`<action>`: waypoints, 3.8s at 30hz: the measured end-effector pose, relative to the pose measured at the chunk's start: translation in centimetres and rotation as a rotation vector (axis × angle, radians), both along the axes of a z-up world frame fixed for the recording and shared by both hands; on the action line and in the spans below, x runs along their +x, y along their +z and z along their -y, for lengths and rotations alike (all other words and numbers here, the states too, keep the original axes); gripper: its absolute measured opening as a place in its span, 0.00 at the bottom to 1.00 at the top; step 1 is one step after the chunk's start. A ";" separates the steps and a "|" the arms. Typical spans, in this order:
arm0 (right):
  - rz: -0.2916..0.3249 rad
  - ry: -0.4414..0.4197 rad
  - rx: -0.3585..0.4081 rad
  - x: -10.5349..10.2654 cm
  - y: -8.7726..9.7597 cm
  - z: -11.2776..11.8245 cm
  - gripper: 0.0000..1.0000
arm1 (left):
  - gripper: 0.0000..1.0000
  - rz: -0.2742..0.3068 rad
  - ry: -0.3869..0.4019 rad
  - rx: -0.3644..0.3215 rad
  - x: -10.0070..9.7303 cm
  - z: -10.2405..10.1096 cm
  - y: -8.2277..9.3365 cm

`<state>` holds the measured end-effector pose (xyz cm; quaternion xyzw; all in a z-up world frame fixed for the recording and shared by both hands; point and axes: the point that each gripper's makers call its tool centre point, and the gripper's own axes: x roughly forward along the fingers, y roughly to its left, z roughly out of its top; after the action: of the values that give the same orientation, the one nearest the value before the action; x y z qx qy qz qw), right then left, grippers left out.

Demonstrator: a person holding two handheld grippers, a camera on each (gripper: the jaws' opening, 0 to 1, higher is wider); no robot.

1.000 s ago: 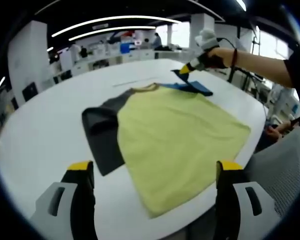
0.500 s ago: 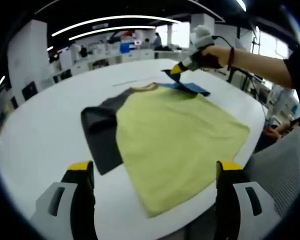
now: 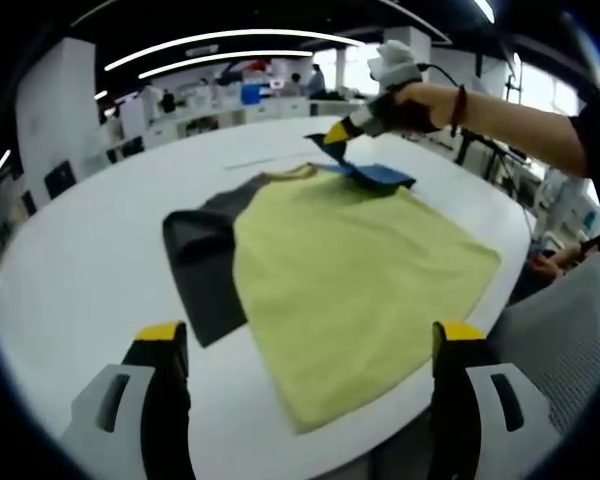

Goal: Fold the garment on the visible template until the final outline fits inside the template.

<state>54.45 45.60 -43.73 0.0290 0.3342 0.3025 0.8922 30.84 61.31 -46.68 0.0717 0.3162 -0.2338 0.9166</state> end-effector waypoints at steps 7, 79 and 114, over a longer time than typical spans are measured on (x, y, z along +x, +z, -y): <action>0.003 0.025 0.021 -0.4 0.3 -1.6 0.00 | 0.98 -0.007 0.002 0.000 -0.2 0.0 -0.2; -0.174 0.187 0.083 -5.3 -7.3 -11.7 0.10 | 0.98 -0.031 0.059 -0.014 -1.2 -1.4 -0.7; -0.013 -0.009 -0.167 -1.6 -5.2 3.0 0.72 | 0.99 -0.004 0.057 -0.016 -0.6 -0.9 -0.1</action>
<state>52.81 42.56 -48.92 -0.0420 0.3640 0.2692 0.8907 30.27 62.19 -46.74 0.0549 0.3179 -0.2102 0.9229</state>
